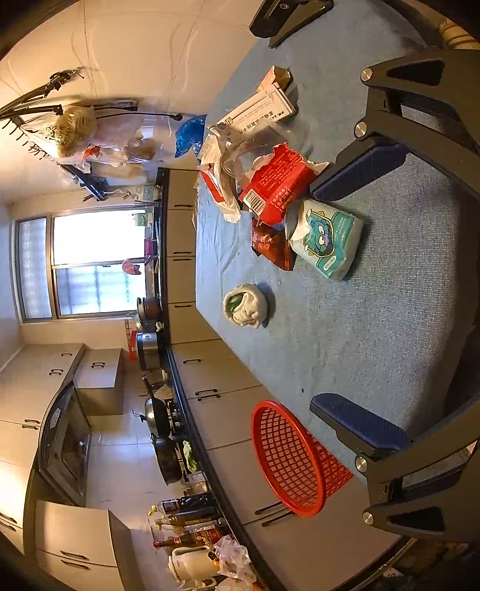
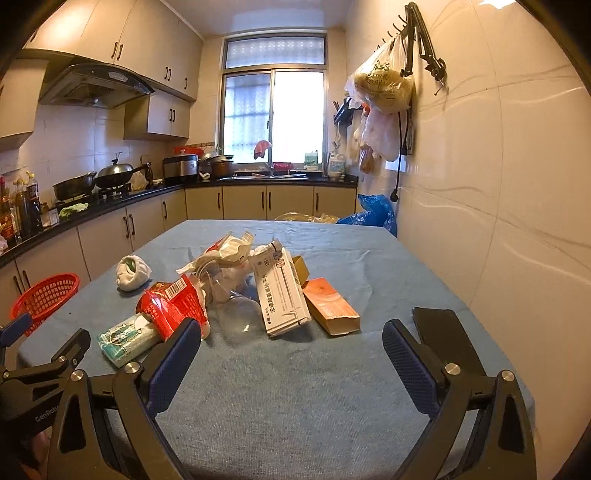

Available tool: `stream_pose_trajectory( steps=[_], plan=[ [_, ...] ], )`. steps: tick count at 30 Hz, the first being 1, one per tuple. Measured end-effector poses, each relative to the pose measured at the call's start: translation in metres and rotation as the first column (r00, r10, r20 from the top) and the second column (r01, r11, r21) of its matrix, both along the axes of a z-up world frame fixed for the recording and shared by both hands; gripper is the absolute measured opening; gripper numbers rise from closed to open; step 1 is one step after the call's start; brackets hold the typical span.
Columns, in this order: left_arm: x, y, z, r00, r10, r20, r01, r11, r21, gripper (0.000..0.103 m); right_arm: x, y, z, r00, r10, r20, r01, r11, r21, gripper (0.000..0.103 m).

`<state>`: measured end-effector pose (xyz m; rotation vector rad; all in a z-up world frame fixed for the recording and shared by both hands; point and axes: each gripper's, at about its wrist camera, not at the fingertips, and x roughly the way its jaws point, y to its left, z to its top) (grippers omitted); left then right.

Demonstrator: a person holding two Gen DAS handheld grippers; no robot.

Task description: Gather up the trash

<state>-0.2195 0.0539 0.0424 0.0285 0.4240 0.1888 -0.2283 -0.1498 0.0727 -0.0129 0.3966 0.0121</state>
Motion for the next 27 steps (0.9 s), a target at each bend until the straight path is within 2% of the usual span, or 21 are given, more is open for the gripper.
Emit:
stream_pose_trajectory(
  steps=[27],
  plan=[
    [0.002,-0.004,-0.005,1.0,-0.016,-0.021,0.017,0.999,0.027,0.103,0.009,0.005,-0.012,0.997,0.038,-0.072,-0.038,0.999,-0.001,0.101]
  ],
)
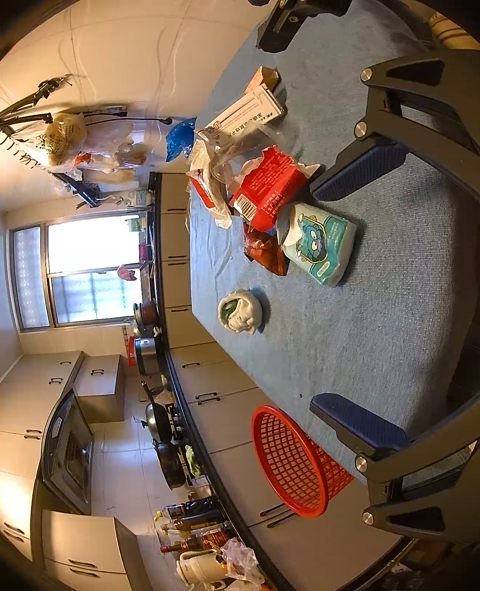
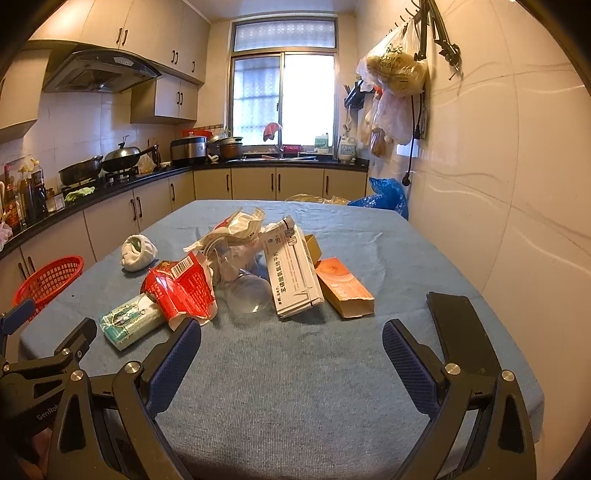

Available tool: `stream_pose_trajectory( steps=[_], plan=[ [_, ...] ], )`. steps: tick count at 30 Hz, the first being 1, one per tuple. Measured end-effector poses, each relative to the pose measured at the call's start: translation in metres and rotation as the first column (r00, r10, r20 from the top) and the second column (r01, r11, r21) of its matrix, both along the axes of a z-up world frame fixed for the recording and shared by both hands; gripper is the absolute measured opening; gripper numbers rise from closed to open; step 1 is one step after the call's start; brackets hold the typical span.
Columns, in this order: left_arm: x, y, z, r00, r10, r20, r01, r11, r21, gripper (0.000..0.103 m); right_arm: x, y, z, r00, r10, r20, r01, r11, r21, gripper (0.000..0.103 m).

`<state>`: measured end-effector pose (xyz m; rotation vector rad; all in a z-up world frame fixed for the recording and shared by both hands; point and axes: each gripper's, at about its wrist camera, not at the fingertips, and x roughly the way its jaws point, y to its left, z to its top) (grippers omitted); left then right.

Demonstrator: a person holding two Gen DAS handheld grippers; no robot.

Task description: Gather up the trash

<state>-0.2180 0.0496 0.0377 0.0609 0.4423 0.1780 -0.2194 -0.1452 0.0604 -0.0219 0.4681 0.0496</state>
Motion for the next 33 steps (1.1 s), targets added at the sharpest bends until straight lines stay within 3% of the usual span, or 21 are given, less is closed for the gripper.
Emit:
stream_pose_trajectory(
  steps=[16,22,28,33],
  plan=[
    [0.006,-0.002,-0.004,0.999,-0.016,-0.033,0.016,1.0,-0.003,0.103,0.008,-0.003,-0.006,0.999,0.012,-0.038,-0.011,1.0,0.016,0.101],
    [0.032,0.007,-0.003,0.989,-0.08,-0.128,0.073,0.996,-0.059,0.103,0.018,-0.013,-0.008,0.996,0.038,-0.082,-0.034,0.998,0.061,0.1],
    [0.061,0.018,-0.004,0.964,-0.152,-0.219,0.12,0.981,-0.151,0.1,0.034,-0.024,-0.008,0.983,0.121,-0.139,-0.103,0.986,0.13,0.086],
    [0.085,0.014,-0.013,0.918,-0.237,-0.317,0.181,0.964,-0.196,0.09,0.046,-0.033,-0.01,0.969,0.166,-0.182,-0.131,0.973,0.189,0.073]
  ],
)
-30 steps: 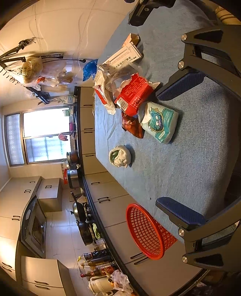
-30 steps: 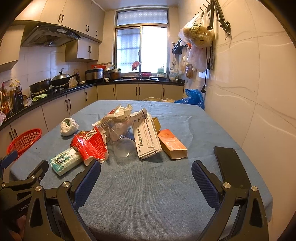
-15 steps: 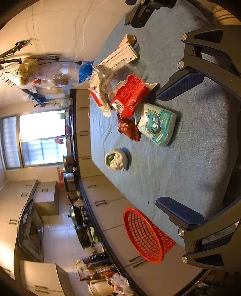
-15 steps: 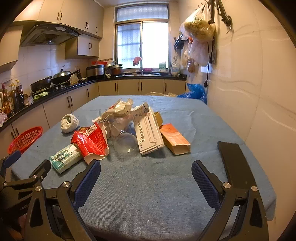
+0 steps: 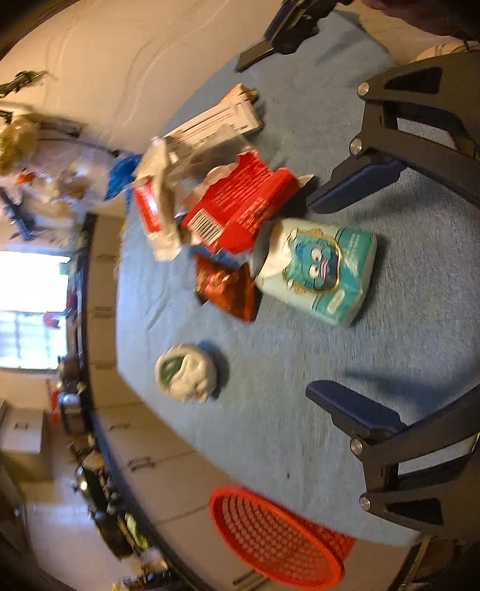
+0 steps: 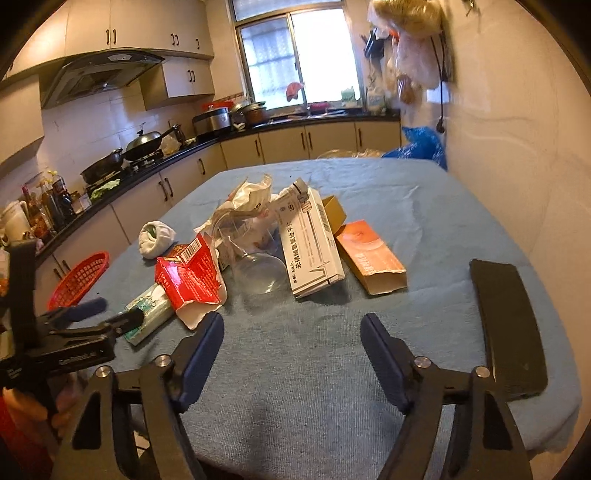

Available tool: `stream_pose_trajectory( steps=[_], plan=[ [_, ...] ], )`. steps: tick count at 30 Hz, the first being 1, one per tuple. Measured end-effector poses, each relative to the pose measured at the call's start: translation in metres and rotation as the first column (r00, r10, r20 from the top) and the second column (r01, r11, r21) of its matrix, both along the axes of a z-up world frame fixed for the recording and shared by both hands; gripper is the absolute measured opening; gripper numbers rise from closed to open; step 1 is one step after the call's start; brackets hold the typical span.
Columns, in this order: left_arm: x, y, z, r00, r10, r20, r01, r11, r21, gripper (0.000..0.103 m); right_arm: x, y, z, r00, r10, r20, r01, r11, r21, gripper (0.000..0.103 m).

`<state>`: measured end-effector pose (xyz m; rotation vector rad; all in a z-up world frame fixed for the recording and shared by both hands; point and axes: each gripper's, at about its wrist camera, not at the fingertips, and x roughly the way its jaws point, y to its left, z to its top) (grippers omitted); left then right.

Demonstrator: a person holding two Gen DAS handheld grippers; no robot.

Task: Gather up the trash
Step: 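Grasp the blue-white tissue pack with the left tool while the right tool grasps the red snack box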

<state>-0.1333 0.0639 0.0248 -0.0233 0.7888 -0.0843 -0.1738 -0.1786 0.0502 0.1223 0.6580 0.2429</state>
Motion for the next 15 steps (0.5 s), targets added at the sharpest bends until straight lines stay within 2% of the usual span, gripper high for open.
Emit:
stream_pose_trajectory(
  steps=[5,8,11,12,15],
  plan=[
    [0.008,-0.018,-0.006,0.998,-0.063,-0.015,0.064,0.995,0.077,0.08,0.013,-0.008,-0.003,0.997,0.048,-0.057,-0.043,0.996,0.076,0.061],
    [0.018,-0.024,-0.012,0.997,-0.07,-0.038,0.074,0.992,0.099,0.072,0.021,-0.005,-0.003,0.991,0.105,-0.081,-0.094,0.988,0.124,0.06],
    [0.028,-0.024,-0.016,0.996,-0.071,-0.055,0.076,0.993,0.088,0.067,0.027,0.004,-0.004,0.983,0.157,-0.093,-0.141,0.978,0.155,0.057],
    [0.03,-0.023,-0.016,0.996,-0.07,-0.057,0.075,0.993,0.091,0.06,0.029,0.007,-0.004,0.981,0.169,-0.097,-0.152,0.975,0.161,0.056],
    [0.036,-0.021,-0.015,0.997,-0.057,-0.058,0.061,0.995,0.08,0.049,0.039,0.015,-0.009,0.971,0.205,-0.122,-0.18,0.965,0.19,0.052]
  ],
)
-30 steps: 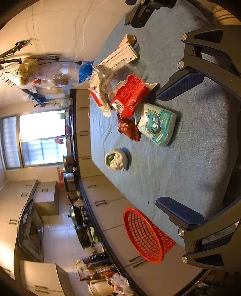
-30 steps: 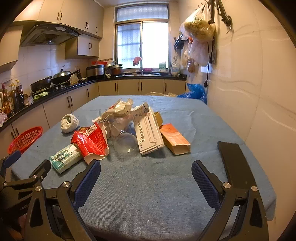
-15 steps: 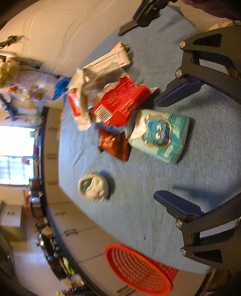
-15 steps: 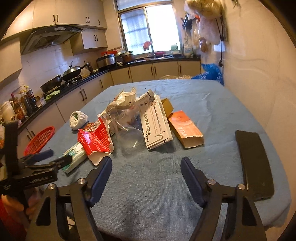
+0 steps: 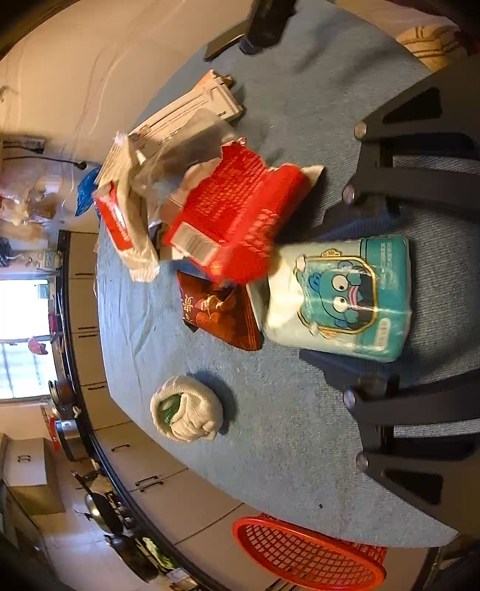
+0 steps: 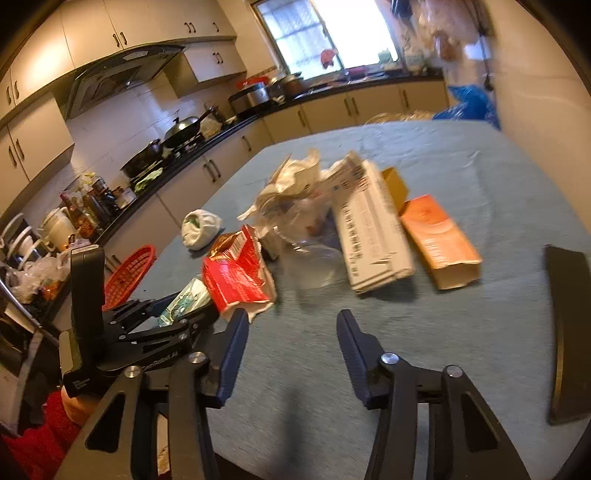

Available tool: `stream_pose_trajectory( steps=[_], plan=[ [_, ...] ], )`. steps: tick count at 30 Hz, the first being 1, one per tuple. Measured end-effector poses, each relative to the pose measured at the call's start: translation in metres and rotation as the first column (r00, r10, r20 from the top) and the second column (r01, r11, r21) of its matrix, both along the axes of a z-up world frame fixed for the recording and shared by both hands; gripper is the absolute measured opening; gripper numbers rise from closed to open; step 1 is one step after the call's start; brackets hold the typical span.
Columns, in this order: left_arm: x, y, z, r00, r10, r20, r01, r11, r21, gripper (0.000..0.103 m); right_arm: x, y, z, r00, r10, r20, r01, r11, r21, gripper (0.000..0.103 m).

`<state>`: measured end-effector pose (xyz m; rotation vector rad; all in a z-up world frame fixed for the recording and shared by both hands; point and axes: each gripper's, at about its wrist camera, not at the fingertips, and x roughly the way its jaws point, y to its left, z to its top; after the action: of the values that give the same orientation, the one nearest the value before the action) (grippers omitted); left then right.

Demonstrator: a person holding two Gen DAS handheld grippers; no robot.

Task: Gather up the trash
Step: 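Grasp the blue-white tissue pack with the left tool while the right tool grasps the red snack box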

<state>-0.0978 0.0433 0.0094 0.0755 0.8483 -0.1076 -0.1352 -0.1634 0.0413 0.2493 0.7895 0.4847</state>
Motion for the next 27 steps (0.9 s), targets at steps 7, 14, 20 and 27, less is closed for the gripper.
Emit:
stream_pose_trajectory(
  steps=[7,14,20,27],
  plan=[
    [0.0,0.018,0.002,1.0,0.029,0.0,-0.029,0.999,-0.035,0.048,0.033,0.03,-0.015,0.995,0.069,-0.069,-0.067,0.997,0.024,0.048],
    [-0.01,0.03,0.001,0.999,0.04,0.01,-0.04,0.998,-0.05,0.048,0.06,0.061,-0.026,0.988,0.1,-0.12,-0.098,0.995,0.026,0.045],
    [-0.011,0.035,0.0,0.999,0.04,0.02,-0.039,0.998,-0.048,0.048,0.076,0.076,-0.034,0.983,0.102,-0.154,-0.1,0.995,0.018,0.023],
    [-0.016,0.041,0.003,0.998,0.059,0.033,-0.056,0.995,-0.082,0.046,0.062,0.069,-0.032,0.987,0.091,-0.136,-0.09,0.996,0.018,0.009]
  ],
)
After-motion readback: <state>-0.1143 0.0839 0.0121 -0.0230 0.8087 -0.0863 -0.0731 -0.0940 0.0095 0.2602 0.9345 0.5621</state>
